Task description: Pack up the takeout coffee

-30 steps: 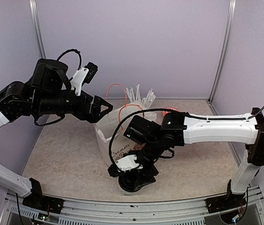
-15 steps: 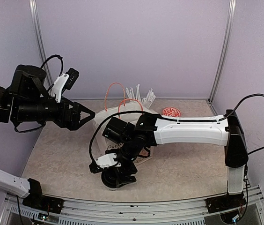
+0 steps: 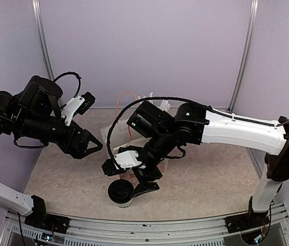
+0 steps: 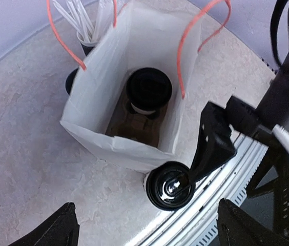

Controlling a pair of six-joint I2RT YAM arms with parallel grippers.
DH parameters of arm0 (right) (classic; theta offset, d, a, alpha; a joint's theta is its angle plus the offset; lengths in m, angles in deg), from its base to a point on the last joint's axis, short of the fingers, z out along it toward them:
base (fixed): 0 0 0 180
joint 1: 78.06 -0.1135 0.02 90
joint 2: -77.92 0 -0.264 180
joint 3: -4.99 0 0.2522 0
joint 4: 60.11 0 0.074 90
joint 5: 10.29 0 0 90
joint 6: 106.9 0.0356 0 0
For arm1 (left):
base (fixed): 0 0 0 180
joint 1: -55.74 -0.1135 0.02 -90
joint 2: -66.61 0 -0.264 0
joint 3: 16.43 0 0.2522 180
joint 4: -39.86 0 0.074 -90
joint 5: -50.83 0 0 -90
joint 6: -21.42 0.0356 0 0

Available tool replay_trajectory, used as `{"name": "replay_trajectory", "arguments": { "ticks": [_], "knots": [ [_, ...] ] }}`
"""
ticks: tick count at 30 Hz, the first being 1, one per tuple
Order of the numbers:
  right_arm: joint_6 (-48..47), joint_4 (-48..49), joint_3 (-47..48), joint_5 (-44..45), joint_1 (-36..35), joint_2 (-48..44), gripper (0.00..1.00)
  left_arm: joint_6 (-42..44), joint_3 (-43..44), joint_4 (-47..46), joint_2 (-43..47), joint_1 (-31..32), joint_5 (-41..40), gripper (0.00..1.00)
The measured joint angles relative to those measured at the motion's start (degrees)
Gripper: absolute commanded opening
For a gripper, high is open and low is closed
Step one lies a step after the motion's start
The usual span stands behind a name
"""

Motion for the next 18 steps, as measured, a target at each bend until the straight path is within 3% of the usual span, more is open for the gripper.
{"name": "replay_trajectory", "arguments": {
  "ticks": [12, 18],
  "knots": [
    [-5.7, -7.8, -0.1, -6.7, 1.5, -9.4, 0.99, -3.2, -7.8, 3.1, -5.4, 15.0, 2.2, 0.88],
    [-8.1, -11.1, -0.3, -9.4, 7.2, -14.8, 0.99, 1.9, -10.1, 0.5, -9.0, 16.5, 2.3, 0.94]
  ]
}}
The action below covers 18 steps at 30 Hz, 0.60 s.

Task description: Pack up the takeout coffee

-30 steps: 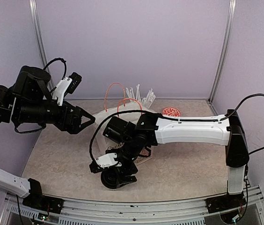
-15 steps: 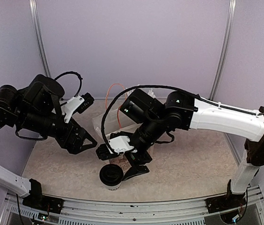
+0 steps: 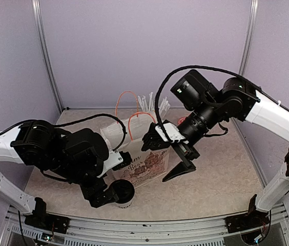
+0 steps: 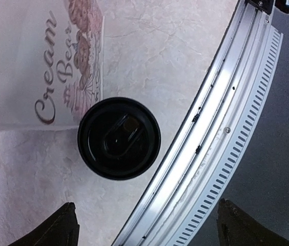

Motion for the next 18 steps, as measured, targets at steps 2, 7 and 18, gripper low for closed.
{"name": "replay_trajectory", "arguments": {
  "ticks": [2, 7, 18],
  "knots": [
    [-0.2, 0.0, -0.6, -0.2, 2.3, -1.9, 0.99, 2.4, -0.2, -1.7, -1.8, -0.1, 0.0, 0.94],
    [-0.3, 0.4, -3.9, -0.5, 8.2, -6.8, 0.99, 7.3, -0.6, -4.7, -6.3, -2.6, 0.1, 0.94],
    [-0.3, 1.8, -9.2, -0.5, 12.9, -11.6, 0.99, 14.4, -3.8, -9.6, -9.3, -10.6, 5.5, 0.9]
  ]
}}
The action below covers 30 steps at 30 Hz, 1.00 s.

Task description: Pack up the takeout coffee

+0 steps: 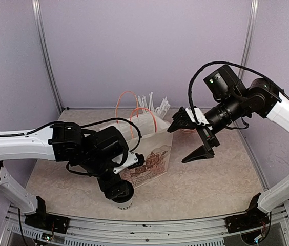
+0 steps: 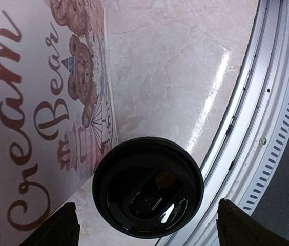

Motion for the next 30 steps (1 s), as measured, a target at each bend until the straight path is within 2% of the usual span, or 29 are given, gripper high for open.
{"name": "replay_trajectory", "arguments": {
  "ticks": [7, 30],
  "knots": [
    [0.0, 0.4, -1.5, 0.3, 0.4, -0.1, 0.99, 1.9, -0.4, -0.4, -3.5, -0.5, 4.4, 0.92],
    [0.0, 1.1, -1.7, 0.5, 0.5, -0.1, 0.99, 1.8, 0.7, 0.7, -3.5, -1.5, 3.9, 0.92]
  ]
}}
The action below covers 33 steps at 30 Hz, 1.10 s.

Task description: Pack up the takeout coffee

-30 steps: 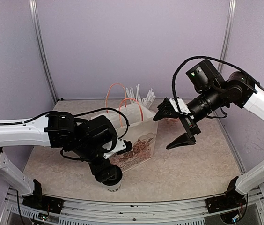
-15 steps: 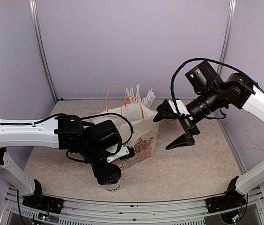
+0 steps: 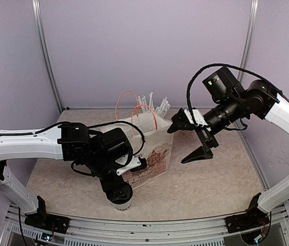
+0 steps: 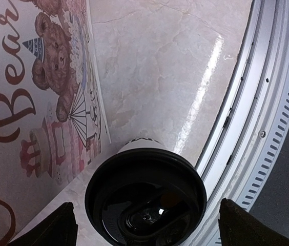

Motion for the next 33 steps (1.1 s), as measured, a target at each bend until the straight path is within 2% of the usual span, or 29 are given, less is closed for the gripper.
{"name": "replay_trajectory", "arguments": {
  "ticks": [16, 24, 33],
  "knots": [
    [0.0, 0.4, -0.6, 0.9, 0.0, 0.0, 0.99, -0.8, -0.1, 0.0, -1.6, -1.4, 0.9, 0.9],
    [0.0, 0.4, -0.8, 1.3, 0.0, 0.0, 0.99, -1.1, -0.1, 0.3, -2.6, -1.4, 2.6, 0.85],
    [0.0, 0.5, -1.3, 1.9, 0.0, 0.0, 0.99, -3.5, 2.7, 3.0, -5.2, -1.4, 3.1, 0.84]
  ]
}}
